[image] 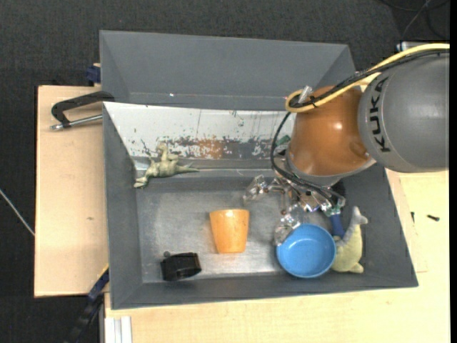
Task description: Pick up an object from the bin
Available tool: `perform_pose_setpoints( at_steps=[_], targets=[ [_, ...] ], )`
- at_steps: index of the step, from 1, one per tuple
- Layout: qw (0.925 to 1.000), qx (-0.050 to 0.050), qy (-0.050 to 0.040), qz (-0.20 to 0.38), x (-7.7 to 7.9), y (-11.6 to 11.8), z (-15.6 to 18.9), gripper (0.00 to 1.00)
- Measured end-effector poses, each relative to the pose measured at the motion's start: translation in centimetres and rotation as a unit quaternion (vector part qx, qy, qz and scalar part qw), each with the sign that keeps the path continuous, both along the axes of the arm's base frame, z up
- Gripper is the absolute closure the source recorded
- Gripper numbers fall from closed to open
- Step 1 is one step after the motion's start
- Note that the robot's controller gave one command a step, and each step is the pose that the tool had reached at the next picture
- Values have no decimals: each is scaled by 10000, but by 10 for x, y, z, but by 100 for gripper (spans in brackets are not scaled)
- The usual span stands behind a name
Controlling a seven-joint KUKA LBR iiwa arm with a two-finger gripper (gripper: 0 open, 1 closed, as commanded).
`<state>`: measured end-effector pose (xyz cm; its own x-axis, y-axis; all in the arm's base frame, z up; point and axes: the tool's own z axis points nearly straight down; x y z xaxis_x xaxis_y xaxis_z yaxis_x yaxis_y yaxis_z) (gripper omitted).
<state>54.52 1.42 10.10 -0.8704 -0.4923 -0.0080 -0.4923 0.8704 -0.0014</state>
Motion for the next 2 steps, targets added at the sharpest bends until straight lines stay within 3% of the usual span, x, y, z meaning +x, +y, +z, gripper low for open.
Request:
perform_pose_setpoints(
  at_steps=[1,2],
  targets=[
    [9979,-47,-21,651,-36,105,-22,0],
    [9638,-5,-73,2666,-44,112,-25,0]
  ],
)
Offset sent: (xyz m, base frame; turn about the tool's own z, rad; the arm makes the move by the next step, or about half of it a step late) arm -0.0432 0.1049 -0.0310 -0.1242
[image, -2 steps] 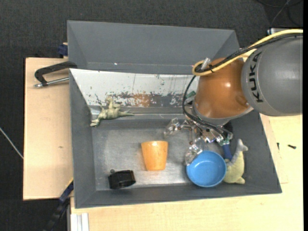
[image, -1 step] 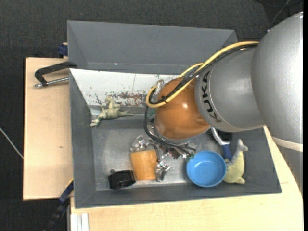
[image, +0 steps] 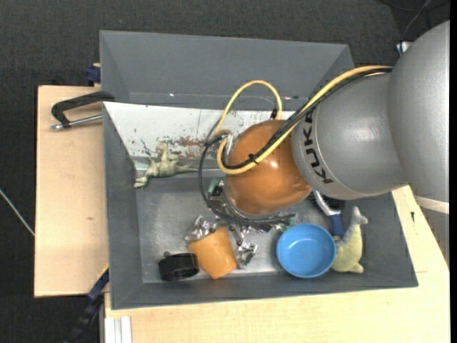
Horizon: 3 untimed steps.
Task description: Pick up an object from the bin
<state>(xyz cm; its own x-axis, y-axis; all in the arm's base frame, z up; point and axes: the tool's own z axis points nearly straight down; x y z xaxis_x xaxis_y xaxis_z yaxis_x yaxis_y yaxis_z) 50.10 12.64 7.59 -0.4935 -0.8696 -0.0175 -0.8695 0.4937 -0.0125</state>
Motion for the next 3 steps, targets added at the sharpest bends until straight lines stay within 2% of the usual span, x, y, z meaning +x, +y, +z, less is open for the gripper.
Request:
perform_pose_setpoints(
  at_steps=[1,2,3],
  targets=[
    [10000,-5,5,-6,0,-1,0,100],
    [10000,-26,64,-14,1,1,15,100],
    [10000,-22,45,-23,3,3,73,100]
  ],
)
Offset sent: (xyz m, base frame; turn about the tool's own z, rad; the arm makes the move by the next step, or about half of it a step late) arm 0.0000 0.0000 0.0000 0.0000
